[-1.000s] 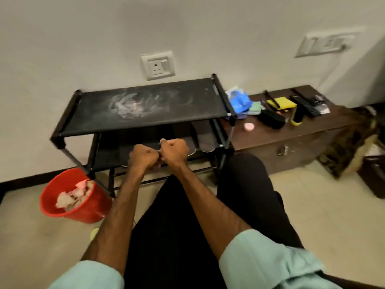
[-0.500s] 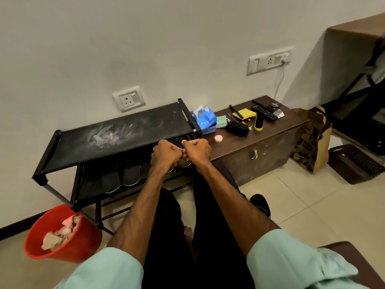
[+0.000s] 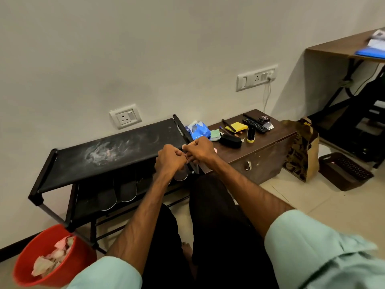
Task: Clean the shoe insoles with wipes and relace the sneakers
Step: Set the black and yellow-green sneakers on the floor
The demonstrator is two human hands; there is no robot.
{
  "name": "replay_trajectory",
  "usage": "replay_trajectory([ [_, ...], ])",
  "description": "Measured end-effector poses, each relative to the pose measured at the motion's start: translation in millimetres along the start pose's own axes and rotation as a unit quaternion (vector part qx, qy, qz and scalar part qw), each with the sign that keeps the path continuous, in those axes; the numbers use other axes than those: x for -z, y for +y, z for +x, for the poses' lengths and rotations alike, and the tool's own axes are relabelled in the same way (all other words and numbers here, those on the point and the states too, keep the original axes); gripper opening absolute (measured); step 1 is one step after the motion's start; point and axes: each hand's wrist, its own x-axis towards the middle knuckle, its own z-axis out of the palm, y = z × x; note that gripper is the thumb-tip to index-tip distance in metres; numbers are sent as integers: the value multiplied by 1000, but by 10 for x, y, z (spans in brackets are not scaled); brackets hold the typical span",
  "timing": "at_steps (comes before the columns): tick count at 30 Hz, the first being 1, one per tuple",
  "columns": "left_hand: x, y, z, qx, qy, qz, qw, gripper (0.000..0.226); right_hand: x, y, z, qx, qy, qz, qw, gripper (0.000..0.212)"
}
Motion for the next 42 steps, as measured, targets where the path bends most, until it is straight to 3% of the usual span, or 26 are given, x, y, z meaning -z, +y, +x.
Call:
replay_trajectory([
  [7, -44, 45, 12, -28, -24, -29, 999, 10, 294, -42, -10, 21, -70, -27, 997, 30],
  [33, -187, -15, -35, -2, -26, 12, 1000, 17, 216, 288, 39, 28, -75, -42, 996, 28],
  [42, -285, 260, -90, -22, -33, 20, 999, 20, 569, 290, 58, 11, -96, -3, 995, 34],
])
